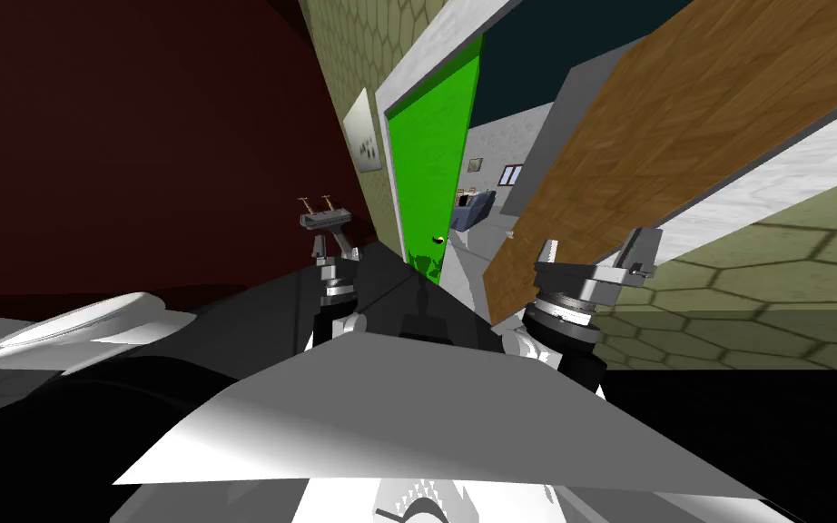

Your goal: Push the door open

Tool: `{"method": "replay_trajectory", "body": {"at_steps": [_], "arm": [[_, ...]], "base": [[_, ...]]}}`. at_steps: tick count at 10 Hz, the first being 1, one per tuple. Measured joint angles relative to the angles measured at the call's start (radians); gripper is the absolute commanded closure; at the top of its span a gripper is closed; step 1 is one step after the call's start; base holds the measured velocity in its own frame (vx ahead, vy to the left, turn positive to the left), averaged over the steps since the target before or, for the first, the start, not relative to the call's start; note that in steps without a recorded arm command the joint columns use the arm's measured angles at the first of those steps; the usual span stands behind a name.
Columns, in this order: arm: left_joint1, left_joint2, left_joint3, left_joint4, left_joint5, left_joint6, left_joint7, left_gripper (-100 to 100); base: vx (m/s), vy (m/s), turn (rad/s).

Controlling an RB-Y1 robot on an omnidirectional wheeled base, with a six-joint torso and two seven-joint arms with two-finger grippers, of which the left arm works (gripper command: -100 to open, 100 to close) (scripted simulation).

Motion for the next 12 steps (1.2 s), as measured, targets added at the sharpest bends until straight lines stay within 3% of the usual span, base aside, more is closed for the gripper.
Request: {"method": "replay_trajectory", "body": {"at_steps": [9,12], "arm": [[0.026,0.057,0.019,0.173,0.011,-0.091,0.012,-100],[0.033,0.068,0.022,0.231,0.013,-0.122,0.014,-100]], "base": [[0.114,0.008,-0.192],[0.091,0.011,-0.171]]}}
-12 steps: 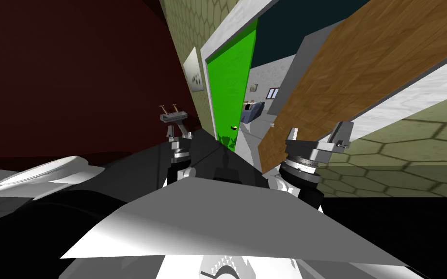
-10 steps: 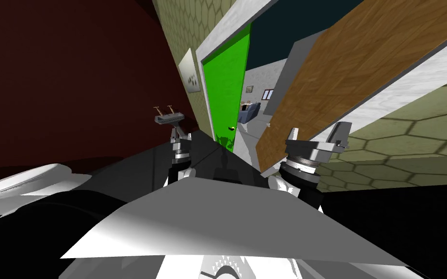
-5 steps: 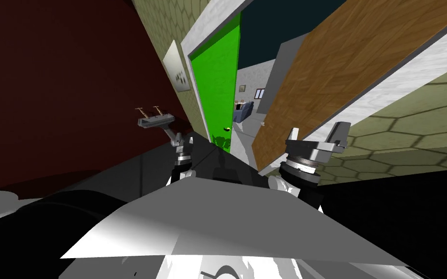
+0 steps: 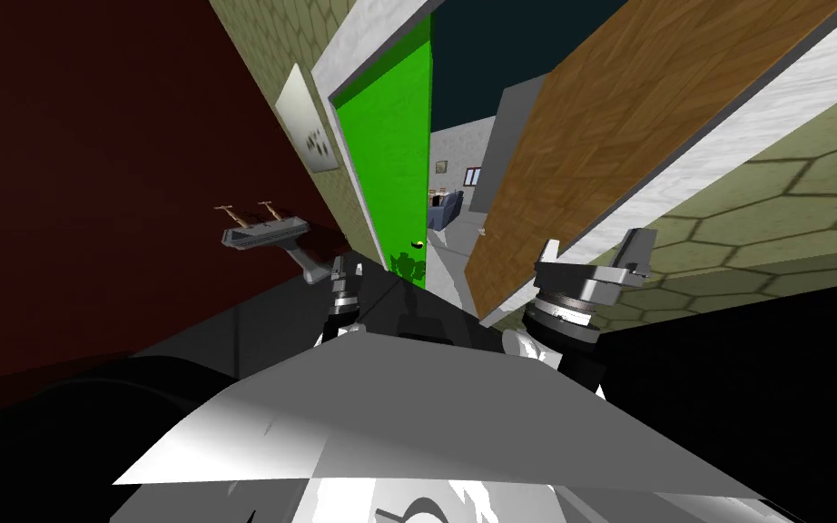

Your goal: Push the door open

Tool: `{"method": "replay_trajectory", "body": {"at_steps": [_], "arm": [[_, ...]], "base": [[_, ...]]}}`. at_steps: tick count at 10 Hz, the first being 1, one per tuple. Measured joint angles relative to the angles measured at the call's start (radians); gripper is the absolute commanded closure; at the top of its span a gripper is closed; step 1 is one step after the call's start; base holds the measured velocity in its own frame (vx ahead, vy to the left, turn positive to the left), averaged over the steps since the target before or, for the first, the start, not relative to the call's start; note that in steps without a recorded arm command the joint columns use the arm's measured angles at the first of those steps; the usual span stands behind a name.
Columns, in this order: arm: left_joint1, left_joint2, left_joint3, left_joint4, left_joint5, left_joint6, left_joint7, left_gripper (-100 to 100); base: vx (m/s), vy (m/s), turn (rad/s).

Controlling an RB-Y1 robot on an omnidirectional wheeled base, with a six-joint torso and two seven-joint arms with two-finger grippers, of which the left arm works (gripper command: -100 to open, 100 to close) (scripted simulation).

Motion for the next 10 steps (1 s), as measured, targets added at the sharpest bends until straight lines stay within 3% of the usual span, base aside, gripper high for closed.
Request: {"method": "replay_trajectory", "body": {"at_steps": [3,10], "arm": [[0.001,0.011,0.007,0.061,0.003,-0.027,0.002,-100],[0.019,0.036,0.022,0.227,0.012,-0.114,0.011,-100]], "base": [[0.092,0.027,-0.184],[0.095,0.029,-0.198]]}}
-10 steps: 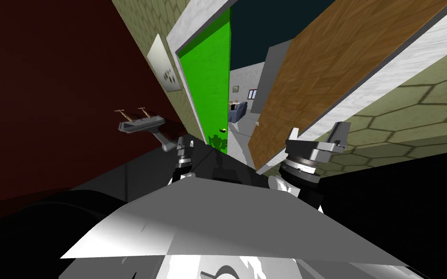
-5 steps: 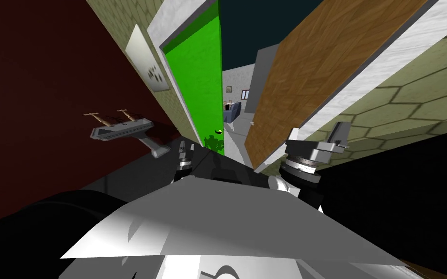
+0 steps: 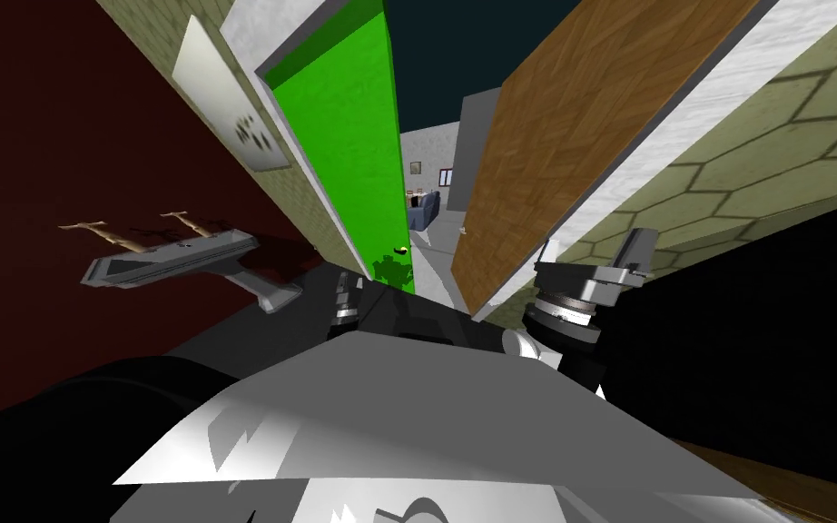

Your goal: Push the door open

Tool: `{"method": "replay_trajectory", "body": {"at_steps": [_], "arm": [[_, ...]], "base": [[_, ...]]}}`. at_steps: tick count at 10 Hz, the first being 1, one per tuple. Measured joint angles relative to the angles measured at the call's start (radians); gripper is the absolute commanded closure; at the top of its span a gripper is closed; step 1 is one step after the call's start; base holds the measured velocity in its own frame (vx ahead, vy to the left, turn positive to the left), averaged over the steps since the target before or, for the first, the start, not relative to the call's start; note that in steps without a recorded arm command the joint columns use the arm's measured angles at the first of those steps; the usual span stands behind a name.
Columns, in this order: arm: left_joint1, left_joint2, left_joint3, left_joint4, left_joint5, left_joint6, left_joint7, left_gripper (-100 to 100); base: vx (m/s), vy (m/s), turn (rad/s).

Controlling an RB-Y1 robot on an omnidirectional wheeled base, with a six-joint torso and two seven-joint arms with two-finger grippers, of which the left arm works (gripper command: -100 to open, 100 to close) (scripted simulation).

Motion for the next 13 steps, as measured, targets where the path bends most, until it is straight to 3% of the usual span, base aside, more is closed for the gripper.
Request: {"method": "replay_trajectory", "body": {"at_steps": [2,13], "arm": [[0.013,0.006,0.004,0.033,0.003,-0.019,0.003,-100],[0.045,0.023,0.024,0.312,0.014,-0.169,0.014,-100]], "base": [[0.092,0.035,-0.202],[0.085,0.050,-0.201]]}}
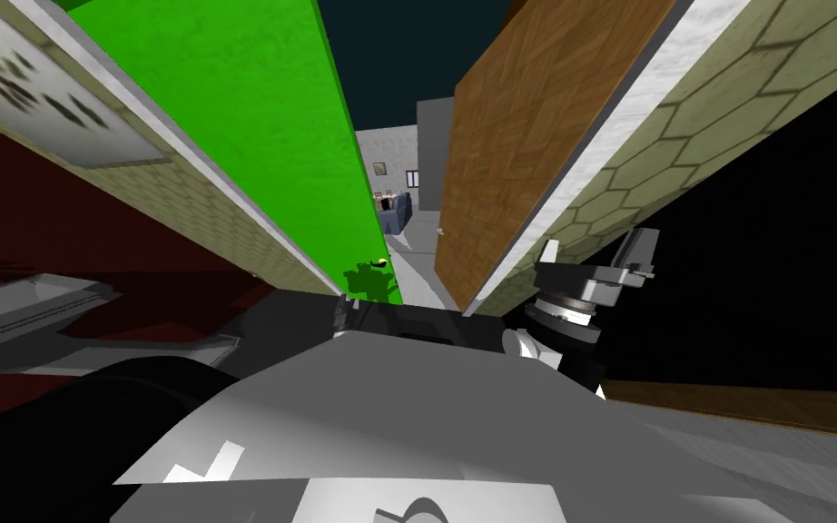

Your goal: Push the door open

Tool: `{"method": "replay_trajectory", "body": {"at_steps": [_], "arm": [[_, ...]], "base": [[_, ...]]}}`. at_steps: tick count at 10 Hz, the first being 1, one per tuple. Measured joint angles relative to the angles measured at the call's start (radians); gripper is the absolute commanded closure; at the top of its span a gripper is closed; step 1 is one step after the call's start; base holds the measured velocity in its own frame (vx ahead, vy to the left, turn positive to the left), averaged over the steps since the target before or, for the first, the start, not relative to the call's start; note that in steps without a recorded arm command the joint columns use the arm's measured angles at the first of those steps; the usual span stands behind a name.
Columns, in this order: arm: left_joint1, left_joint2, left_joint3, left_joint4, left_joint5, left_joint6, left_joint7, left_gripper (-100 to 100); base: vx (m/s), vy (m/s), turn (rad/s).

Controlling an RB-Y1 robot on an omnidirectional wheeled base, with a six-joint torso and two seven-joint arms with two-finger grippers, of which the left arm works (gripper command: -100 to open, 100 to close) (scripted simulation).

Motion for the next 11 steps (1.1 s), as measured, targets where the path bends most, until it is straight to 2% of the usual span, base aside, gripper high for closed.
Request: {"method": "replay_trajectory", "body": {"at_steps": [2,3,5,8,11], "arm": [[0.001,0.002,0.005,0.044,0.003,-0.017,0.000,-100],[0.010,0.005,0.008,0.060,0.005,-0.027,0.003,-100],[0.005,0.005,0.012,0.121,0.006,-0.054,0.003,-100],[0.027,0.009,0.017,0.183,0.010,-0.097,0.011,-100],[0.030,0.008,0.022,0.245,0.012,-0.126,0.010,-100]], "base": [[0.073,0.074,-0.216],[0.081,0.060,-0.135],[0.078,0.063,-0.227],[0.074,0.067,-0.195],[0.059,0.076,-0.165]]}}
